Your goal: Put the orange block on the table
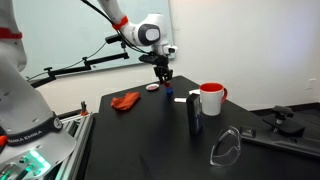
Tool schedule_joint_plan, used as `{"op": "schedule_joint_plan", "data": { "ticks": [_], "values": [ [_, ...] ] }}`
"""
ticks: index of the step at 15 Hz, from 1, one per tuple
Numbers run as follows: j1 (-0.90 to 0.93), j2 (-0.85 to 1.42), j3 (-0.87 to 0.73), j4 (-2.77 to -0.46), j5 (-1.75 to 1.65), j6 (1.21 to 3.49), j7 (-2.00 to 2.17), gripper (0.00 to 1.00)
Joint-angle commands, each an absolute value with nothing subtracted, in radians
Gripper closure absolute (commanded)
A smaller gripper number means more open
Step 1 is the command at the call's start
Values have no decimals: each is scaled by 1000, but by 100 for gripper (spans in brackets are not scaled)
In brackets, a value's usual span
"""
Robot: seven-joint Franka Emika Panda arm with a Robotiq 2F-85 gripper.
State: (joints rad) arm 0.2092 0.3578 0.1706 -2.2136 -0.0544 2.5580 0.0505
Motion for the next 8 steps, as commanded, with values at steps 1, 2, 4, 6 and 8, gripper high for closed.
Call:
{"op": "schedule_joint_plan", "data": {
  "ticks": [1,2,4,6,8],
  "values": [
    [211,351,167,-2208,-68,2571,25,80],
    [211,350,167,-2209,-68,2572,23,89],
    [212,350,166,-2209,-69,2572,20,100],
    [212,350,166,-2209,-71,2572,20,98],
    [212,350,165,-2209,-73,2572,19,97]
  ]
}}
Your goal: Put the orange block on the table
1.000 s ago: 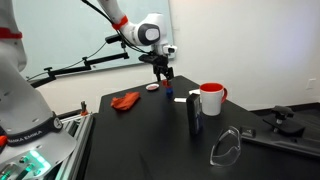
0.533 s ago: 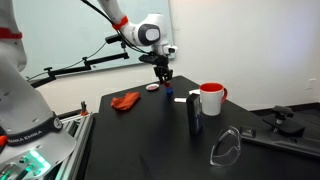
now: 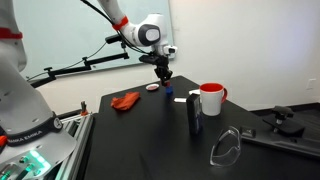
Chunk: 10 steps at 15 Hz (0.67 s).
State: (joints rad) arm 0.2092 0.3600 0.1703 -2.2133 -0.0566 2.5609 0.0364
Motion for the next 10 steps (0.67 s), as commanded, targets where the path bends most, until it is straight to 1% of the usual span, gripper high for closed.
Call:
{"op": "schedule_joint_plan", "data": {
  "ticks": [1,4,8,10],
  "values": [
    [213,350,165,-2209,-74,2573,19,97],
    [212,325,169,-2228,-75,2577,18,97],
    [194,204,182,-2321,-48,2573,5,97],
    [194,132,163,-2380,-78,2527,22,97]
  ]
}}
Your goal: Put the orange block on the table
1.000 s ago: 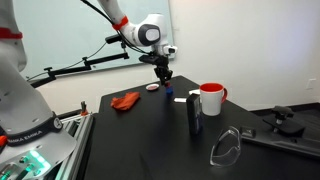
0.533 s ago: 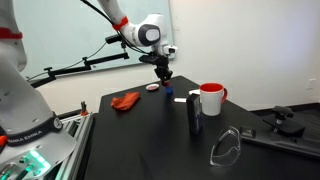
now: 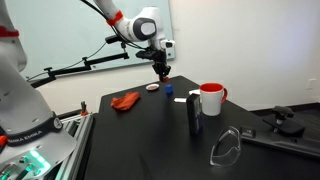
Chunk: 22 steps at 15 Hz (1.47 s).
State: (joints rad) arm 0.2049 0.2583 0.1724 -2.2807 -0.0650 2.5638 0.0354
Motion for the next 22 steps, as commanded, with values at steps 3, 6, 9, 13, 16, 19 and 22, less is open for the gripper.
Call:
{"op": "schedule_joint_plan", "data": {
  "ticks": [3,6,9,13,16,19,22],
  "values": [
    [165,38,120,-2472,-114,2444,49,97],
    [109,-12,72,-2540,-129,2414,55,97],
    [41,39,12,-2545,-142,2422,101,97],
    [-18,80,-43,-2552,-107,2446,99,97],
    [-29,92,-53,-2563,-99,2464,126,97],
    [-28,103,-52,-2562,-85,2471,146,97],
    [-27,103,-50,-2560,-68,2470,148,55]
  ]
}}
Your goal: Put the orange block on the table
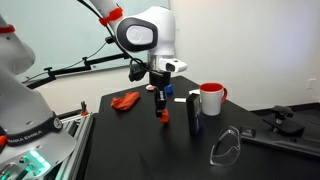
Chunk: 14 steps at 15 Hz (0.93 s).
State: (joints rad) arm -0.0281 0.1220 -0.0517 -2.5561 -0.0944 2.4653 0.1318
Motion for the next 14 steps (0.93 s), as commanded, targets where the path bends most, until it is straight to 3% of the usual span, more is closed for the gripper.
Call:
{"op": "schedule_joint_plan", "data": {
  "ticks": [1,7,14],
  "values": [
    [-27,101,-50,-2560,-62,2472,146,49],
    [-25,61,-40,-2568,-25,2464,129,3],
    [28,-234,40,-2483,28,2257,267,0]
  ]
}}
